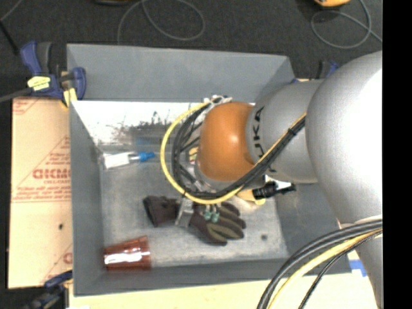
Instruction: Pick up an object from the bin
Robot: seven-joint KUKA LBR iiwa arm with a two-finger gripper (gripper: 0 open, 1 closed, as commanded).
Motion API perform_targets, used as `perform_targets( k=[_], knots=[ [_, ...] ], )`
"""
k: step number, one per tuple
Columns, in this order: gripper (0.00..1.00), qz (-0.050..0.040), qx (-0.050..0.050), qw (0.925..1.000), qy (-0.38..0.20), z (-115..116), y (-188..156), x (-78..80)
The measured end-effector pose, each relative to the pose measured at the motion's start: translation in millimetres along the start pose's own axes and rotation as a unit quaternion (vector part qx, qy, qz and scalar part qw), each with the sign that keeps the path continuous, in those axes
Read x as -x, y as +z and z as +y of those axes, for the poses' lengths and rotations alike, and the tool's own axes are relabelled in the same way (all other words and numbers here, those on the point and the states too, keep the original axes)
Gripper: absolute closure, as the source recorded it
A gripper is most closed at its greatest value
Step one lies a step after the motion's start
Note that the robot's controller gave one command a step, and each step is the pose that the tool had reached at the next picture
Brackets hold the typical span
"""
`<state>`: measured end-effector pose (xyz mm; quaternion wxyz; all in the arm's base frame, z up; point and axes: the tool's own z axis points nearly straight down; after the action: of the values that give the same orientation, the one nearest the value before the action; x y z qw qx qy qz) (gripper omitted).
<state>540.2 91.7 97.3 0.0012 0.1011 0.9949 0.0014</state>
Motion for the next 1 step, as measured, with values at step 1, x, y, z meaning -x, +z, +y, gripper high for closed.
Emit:
perform_targets(
  k=[1],
  knots=[
    [1.0,-0.0029,0.001,1.0,0.0,0.4,-15.3,2.1]
  ],
)
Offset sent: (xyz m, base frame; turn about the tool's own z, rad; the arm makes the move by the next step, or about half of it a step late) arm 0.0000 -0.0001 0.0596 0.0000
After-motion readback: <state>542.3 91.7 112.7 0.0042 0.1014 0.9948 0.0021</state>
